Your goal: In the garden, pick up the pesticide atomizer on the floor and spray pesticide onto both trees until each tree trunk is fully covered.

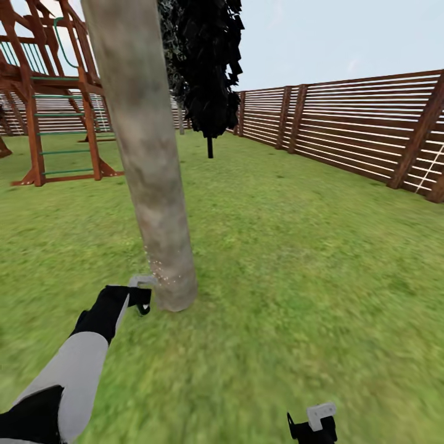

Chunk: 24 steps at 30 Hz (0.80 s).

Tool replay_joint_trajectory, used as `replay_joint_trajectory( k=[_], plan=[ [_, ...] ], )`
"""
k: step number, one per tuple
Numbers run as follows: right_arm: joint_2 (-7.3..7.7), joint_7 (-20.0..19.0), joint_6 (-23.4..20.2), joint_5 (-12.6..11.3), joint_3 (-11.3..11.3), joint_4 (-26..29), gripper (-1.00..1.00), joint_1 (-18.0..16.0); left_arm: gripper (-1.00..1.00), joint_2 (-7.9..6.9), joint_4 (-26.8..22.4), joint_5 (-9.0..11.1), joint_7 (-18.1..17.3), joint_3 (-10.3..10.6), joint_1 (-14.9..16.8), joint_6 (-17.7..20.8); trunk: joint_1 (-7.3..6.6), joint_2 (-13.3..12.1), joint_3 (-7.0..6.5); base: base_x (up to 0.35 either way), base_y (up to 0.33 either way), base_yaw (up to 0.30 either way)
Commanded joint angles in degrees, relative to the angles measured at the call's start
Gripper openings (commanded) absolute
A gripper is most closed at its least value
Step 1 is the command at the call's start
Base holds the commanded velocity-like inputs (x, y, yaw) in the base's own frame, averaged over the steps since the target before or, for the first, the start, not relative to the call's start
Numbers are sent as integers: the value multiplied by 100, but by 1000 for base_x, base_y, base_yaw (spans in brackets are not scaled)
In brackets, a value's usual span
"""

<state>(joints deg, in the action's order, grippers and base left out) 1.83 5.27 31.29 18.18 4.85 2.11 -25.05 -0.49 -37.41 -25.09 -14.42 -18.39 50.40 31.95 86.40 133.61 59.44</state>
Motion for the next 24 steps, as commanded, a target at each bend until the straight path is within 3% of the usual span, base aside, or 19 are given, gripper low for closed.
replay_joint_trajectory(
  k=[1,3,4,6,8,9,10,12,13,14,16,19,22,24],
  plan=[
    [1,0,0,1,-1,0,100,0,-100,30,-1,-43,0,-1,54,46,0,0,1,23,-37,35],
    [1,-7,0,1,-1,0,100,0,-100,133,4,-47,-4,5,270,155,0,0,1,9,-14,13],
    [2,-8,0,2,-1,0,100,0,-100,195,6,-49,-14,14,562,472,0,0,1,1,-2,2],
    [20,-9,0,2,-1,0,100,0,-100,112,4,-54,-27,18,770,615,0,0,1,0,0,0],
    [50,-9,0,2,-1,0,100,0,-100,-103,3,-64,-137,19,809,638,0,0,1,0,0,0],
    [57,-9,0,2,-1,0,100,0,-100,-316,5,-67,-389,19,817,642,0,0,1,0,0,0],
    [55,-9,0,2,-1,0,100,0,-100,-432,5,-79,-644,22,820,644,0,0,1,0,0,0],
    [55,-9,0,2,-1,0,100,0,-100,-419,2,-89,-791,65,824,647,0,0,1,0,0,0],
    [55,-9,0,2,-1,3,100,0,-100,-354,-1,-87,-817,194,827,671,0,0,1,0,0,0],
    [55,-9,0,2,-1,7,100,0,-100,-171,-2,-85,-832,463,850,780,0,0,1,0,0,0],
    [55,-9,0,2,-1,9,100,0,-100,-3,8,-62,-834,633,1151,924,0,0,1,0,0,6],
    [54,-9,0,2,-1,9,100,0,-100,-111,11,-68,-842,614,1379,974,0,0,1,0,0,166],
    [54,-9,0,2,-1,9,100,0,-100,-330,1,-73,-843,599,1352,987,0,0,1,0,0,263],
    [54,-9,0,2,-1,9,100,0,-100,-360,2,-81,-838,611,1318,975,0,0,1,0,-88,126]
  ],
)
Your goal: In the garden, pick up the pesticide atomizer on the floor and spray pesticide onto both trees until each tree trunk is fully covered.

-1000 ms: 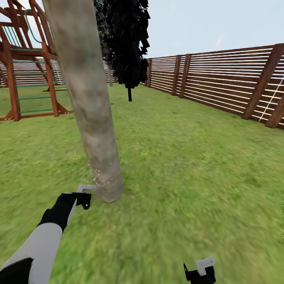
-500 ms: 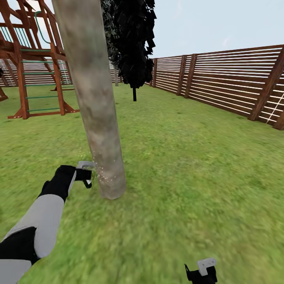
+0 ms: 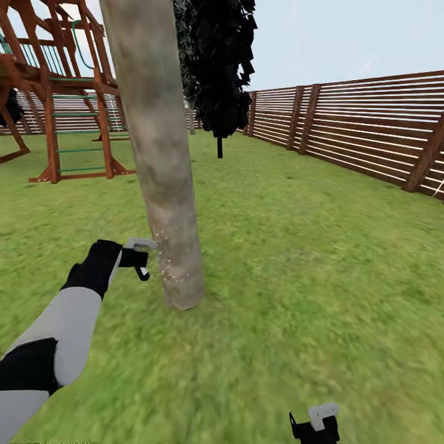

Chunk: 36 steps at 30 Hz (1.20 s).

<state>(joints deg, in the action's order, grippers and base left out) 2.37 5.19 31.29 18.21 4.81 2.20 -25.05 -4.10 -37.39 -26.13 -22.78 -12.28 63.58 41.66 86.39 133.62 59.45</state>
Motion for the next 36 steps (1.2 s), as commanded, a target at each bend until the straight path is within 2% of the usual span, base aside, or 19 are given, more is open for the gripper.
replay_joint_trajectory(
  k=[1,21,27,31,34,36],
  plan=[
    [0,0,0,-1,3,0,100,0,-100,4,2,27,1,6,-8,2,1,-1,0,0,-228,25],
    [9,0,0,-1,3,11,100,0,-100,-13,-1,20,37,-18,-16,0,1,-1,0,0,-272,2],
    [0,0,0,-1,3,17,100,0,-100,-22,-5,12,44,-20,-21,0,1,-1,0,0,-275,219],
    [0,0,0,-1,3,17,100,0,-100,-194,9,18,46,-15,-29,0,1,-1,0,1,-275,276],
    [0,1,0,-1,3,13,100,0,-100,-142,74,28,46,0,-34,-7,1,-1,0,88,-274,127],
    [0,0,0,-1,3,9,100,0,-100,-36,94,50,46,-2,-38,-8,1,-1,0,155,-257,14]
  ],
)
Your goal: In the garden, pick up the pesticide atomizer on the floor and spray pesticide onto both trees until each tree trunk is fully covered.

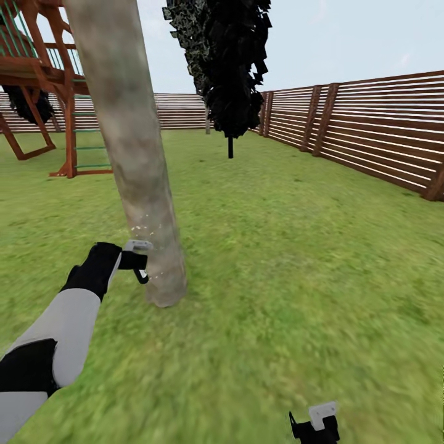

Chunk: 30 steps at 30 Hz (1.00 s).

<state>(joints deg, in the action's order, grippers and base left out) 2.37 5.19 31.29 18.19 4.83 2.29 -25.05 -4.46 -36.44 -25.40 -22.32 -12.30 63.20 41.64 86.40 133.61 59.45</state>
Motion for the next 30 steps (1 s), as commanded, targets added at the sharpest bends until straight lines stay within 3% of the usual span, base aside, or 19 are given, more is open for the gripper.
replay_joint_trajectory(
  k=[1,4,5,7,9,11,13,16,18,19,22,24,26,28,30],
  plan=[
    [1,0,0,0,0,0,100,0,-100,55,-4,-25,0,-5,0,-6,0,0,0,176,-243,5],
    [2,0,0,0,0,-1,100,0,-100,196,-45,-36,5,-12,0,-6,0,0,0,222,-205,1],
    [3,0,0,0,0,-1,100,0,-100,173,-54,-41,7,-12,0,-6,0,0,0,257,-176,0],
    [4,0,0,0,0,-1,100,0,-100,-18,-64,-48,10,-136,-10,0,0,0,0,192,-116,0],
    [5,0,0,0,0,-1,100,0,-100,-410,-80,-55,7,-345,-120,2,0,0,0,39,-22,0],
    [3,0,0,0,0,-1,100,0,-100,-566,-79,-58,2,-356,-252,-2,0,0,0,6,-3,0],
    [3,0,0,0,0,-1,100,0,-100,-517,-35,-58,6,-332,-368,-12,0,0,0,1,-1,0],
    [3,0,0,0,0,-1,100,0,-100,-43,3,-69,31,-326,-552,-22,0,0,0,0,0,0],
    [3,0,0,0,0,-1,100,0,-100,83,5,-72,45,-329,-612,-23,0,0,0,0,0,0],
    [1,0,0,0,0,-1,100,0,-100,102,5,-77,56,-338,-637,-34,0,0,0,0,0,0],
    [8,0,0,0,0,-8,100,0,-100,-45,-56,-81,82,-374,-914,-91,0,0,0,0,0,0],
    [9,0,0,0,0,-9,100,0,-100,-140,-28,-63,350,-378,-1192,-341,0,0,0,0,0,0],
    [9,0,0,0,0,-13,100,0,-100,-101,0,-26,713,-389,-1261,-602,0,0,0,0,0,0],
    [9,0,0,0,0,-17,100,0,-100,-76,0,64,822,-394,-1271,-645,0,0,0,0,0,0],
    [9,0,0,0,0,-18,100,0,-100,-134,-50,291,848,-474,-1286,-662,0,0,0,0,0,0]
  ],
)
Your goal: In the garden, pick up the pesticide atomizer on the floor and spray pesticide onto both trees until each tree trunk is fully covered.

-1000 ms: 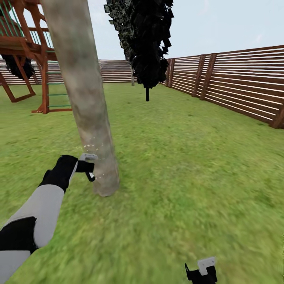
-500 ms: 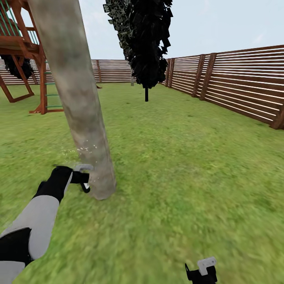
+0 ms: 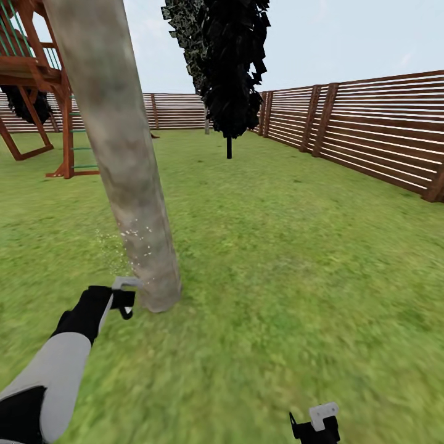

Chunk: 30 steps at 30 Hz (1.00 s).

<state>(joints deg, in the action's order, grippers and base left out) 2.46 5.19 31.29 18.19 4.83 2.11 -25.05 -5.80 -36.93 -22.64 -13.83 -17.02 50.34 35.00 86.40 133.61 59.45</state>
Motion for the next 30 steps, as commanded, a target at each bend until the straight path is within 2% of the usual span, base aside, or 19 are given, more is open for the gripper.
replay_joint_trajectory(
  k=[1,8,14,18,21,30],
  plan=[
    [0,0,0,0,0,0,100,0,-100,-23,-17,54,5,-61,-4,-7,0,0,0,48,0,0],
    [-8,6,0,0,-3,8,100,0,-100,29,29,75,42,-91,-212,-31,0,0,0,235,-72,102],
    [-5,9,0,0,0,11,100,0,-100,45,-31,96,44,-92,-568,-36,0,0,0,17,-34,244],
    [0,12,0,0,0,9,100,0,-100,171,25,93,11,-88,-603,-23,0,0,0,0,-250,18],
    [0,17,0,0,0,9,100,0,-100,177,38,94,-11,90,-605,7,0,0,0,0,-273,1],
    [-1,16,0,0,0,9,100,0,-100,136,13,83,-23,139,-610,70,0,0,0,0,-276,0]
  ],
)
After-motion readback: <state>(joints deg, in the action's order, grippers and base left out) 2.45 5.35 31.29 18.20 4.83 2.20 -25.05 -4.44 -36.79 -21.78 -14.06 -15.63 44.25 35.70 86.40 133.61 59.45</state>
